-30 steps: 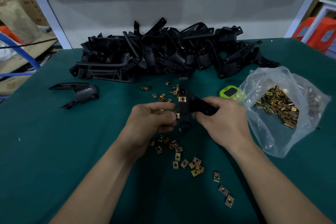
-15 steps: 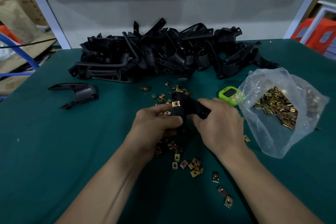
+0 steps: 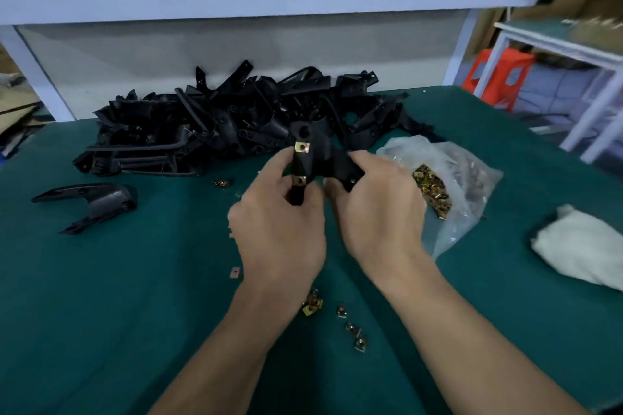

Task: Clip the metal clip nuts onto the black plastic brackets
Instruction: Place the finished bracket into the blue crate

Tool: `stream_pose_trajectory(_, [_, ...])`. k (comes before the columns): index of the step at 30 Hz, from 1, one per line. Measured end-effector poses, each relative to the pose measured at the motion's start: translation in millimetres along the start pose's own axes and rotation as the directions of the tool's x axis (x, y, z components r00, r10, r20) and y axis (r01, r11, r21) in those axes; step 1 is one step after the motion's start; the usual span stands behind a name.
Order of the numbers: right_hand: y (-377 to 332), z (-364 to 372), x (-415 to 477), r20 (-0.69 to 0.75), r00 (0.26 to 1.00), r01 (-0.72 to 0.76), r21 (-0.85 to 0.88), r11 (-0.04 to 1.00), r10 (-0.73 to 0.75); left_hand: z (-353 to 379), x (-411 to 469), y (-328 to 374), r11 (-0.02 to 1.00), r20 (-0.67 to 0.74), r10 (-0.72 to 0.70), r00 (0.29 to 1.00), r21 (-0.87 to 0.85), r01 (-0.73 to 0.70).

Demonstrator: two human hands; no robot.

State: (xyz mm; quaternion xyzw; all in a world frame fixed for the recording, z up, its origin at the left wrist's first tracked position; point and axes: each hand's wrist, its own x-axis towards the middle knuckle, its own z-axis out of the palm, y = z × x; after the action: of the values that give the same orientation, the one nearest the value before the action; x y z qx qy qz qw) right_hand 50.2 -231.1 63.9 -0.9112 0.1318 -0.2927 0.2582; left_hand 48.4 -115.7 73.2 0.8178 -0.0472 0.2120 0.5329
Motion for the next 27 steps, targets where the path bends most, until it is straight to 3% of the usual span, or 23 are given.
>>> stream_pose_trajectory(5, [31.2, -54.3, -15.2, -0.091, 0.974, -0.209, 0.004, 0.978, 0.209, 27.3, -25.6, 41.9, 0.99, 0.066, 0.137, 0.988, 0.036, -0.14])
stream_pose_trajectory(8, [59.6, -91.6, -33.6, -0.142, 0.942, -0.314, -0.056, 0.948, 0.304, 47.9, -40.0, 67.3, 0.974, 0.315, 0.211, 0.925, 0.01, -0.226])
stream_pose_trajectory(10, [82.8, -119.1, -53.2, -0.167, 0.917, -0.378, -0.075, 0.923, 0.362, 67.6, -51.4, 86.2, 0.978, 0.494, 0.21, 0.844, -0.122, -0.171])
stream_pose_trajectory(12, [107.5, -149.1, -81.3, -0.172, 0.894, -0.434, -0.097, 0.896, 0.415, 90.1, -71.3, 104.8, 0.97, 0.651, 0.166, 0.741, -0.245, -0.002])
stream_pose_trajectory(16, [152.2, -214.9, -152.7, -0.086, 0.866, -0.498, -0.224, 0.838, 0.492, 133.3, -133.5, 135.8, 0.936, 0.864, 0.129, 0.487, -0.269, 0.228])
stream_pose_trajectory(19, [184.5, -258.3, -211.2, -0.091, 0.772, -0.629, -0.25, 0.736, 0.629, 163.1, -188.3, 153.2, 0.915, 0.935, 0.097, 0.34, -0.218, 0.339])
stream_pose_trajectory(21, [205.0, -277.9, -246.3, -0.096, 0.695, -0.718, -0.155, 0.679, 0.713, 184.1, -226.3, 159.4, 0.913, 0.973, 0.066, 0.221, -0.148, 0.379])
stream_pose_trajectory(24, [236.3, -290.5, -285.3, -0.165, 0.568, -0.796, 0.141, 0.589, 0.807, 214.3, -278.4, 161.9, 0.91, 0.998, -0.013, 0.066, -0.015, 0.415])
stream_pose_trajectory(27, [263.7, -291.3, -308.6, -0.161, 0.414, -0.787, 0.432, 0.441, 0.896, 237.5, -317.9, 161.4, 0.837, 0.988, -0.128, -0.082, 0.152, 0.526])
